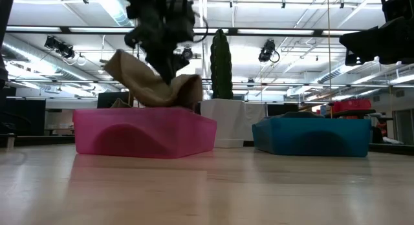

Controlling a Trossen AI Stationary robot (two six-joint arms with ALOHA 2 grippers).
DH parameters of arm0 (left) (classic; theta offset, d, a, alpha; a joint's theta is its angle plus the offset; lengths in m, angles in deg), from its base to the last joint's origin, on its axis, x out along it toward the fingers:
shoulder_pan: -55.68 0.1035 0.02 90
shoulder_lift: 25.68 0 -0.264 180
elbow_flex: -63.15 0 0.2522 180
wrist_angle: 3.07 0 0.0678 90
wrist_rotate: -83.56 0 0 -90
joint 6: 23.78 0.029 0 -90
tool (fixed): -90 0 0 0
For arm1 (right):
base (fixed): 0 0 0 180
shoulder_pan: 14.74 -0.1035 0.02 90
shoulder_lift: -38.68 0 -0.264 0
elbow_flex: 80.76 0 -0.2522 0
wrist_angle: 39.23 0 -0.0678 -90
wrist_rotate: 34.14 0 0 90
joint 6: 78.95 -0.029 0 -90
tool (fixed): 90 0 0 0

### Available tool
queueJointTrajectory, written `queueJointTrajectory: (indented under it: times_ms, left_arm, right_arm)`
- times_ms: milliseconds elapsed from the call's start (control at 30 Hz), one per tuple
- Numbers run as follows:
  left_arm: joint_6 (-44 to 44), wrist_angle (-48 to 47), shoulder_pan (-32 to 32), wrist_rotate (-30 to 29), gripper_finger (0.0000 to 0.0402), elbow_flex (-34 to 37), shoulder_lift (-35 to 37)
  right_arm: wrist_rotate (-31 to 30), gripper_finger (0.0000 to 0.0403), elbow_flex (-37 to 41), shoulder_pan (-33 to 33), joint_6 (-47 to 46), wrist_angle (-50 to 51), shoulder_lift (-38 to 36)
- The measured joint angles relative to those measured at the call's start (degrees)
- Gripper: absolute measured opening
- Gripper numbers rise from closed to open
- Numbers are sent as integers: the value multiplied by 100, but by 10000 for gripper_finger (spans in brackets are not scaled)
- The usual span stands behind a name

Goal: Pick & Place hat
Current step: Put the brown cap into the red bin

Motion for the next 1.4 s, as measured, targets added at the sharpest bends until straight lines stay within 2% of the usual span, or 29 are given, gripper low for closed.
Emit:
queueJointTrajectory:
  times_ms: [267,433,733,900,1067,1300,1400]
  left_arm:
    - [69,1449,394,555,3,923,0]
    - [65,1872,434,285,3,1515,6]
    - [-78,2704,534,314,14,2350,35]
    - [-418,2565,524,251,24,2175,10]
    - [-460,2227,399,82,51,1823,-7]
    - [-629,1463,134,-943,102,1211,-13]
    - [-872,969,35,-1076,111,848,-13]
  right_arm:
    - [0,25,0,0,0,0,0]
    - [0,25,0,1,0,0,-1]
    - [0,25,0,1,0,0,0]
    - [0,25,0,0,0,0,-2]
    - [0,25,0,1,0,0,0]
    - [0,25,0,0,0,0,0]
    - [0,25,0,1,0,0,0]
